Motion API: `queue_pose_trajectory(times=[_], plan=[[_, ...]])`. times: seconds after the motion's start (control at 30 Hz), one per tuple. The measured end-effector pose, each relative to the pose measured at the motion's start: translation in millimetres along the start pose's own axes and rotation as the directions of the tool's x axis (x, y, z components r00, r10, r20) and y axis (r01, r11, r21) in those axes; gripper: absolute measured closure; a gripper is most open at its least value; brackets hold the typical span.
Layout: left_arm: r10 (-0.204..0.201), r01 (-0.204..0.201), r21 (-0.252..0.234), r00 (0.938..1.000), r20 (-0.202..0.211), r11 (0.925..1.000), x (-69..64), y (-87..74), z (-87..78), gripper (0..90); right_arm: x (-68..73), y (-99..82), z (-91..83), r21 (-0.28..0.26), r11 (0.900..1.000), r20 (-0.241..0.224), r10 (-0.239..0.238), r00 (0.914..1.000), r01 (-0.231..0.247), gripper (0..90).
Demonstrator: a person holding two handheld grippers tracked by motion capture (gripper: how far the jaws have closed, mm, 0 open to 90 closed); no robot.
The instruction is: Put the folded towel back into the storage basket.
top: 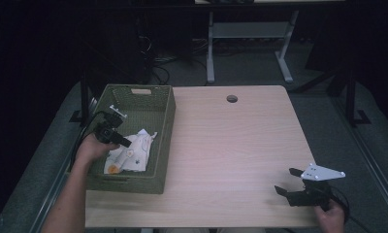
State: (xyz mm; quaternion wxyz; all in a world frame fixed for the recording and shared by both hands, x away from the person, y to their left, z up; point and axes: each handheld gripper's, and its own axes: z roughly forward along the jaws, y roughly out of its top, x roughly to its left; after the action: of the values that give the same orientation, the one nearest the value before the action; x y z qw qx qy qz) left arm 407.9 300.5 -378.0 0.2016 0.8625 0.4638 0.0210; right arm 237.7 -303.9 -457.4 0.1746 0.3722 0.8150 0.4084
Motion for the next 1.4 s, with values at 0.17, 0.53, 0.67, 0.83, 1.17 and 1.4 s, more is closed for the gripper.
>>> queue_pose_trajectory(times=[0.17,0.53,0.67,0.83,1.17,1.4], plan=[[-0.034,0.037,-0.093,0.9988,0.037,0.995,-5.3,-10.3,-11.5,72.0,0.2,-0.7,-1.8,-0.013,0.9997,-0.006,0.018,0.9998,-0.019,13.7],[-0.018,0.046,-0.249,0.9932,0.115,0.9675,-18.5,-26.2,-28.3,62.9,0.2,-2.4,-3.0,-0.025,0.9992,-0.012,0.032,0.9994,-0.033,13.7],[-0.028,0.072,-0.296,0.9884,0.149,0.9524,-21.8,-27.6,-31.4,60.2,-2.0,-3.6,-4.3,-0.033,0.9986,-0.008,0.041,0.9991,-0.042,13.7],[-0.022,0.082,-0.334,0.9835,0.179,0.9391,-26.0,-29.3,-34.5,57.8,-3.1,-4.7,-5.3,-0.042,0.9976,-0.004,0.055,0.9985,-0.055,13.7],[0.003,0.087,-0.398,0.9757,0.219,0.9133,-33.2,-33.9,-44.9,52.2,-4.1,-5.8,-3.8,-0.033,0.9976,0.005,0.06,0.9982,-0.06,13.7],[0.023,0.082,-0.425,0.9713,0.237,0.9015,-40.1,-34.0,-47.6,51.2,-5.7,-6.7,-3.9,-0.036,0.9968,0.012,0.072,0.9973,-0.072,13.7]])
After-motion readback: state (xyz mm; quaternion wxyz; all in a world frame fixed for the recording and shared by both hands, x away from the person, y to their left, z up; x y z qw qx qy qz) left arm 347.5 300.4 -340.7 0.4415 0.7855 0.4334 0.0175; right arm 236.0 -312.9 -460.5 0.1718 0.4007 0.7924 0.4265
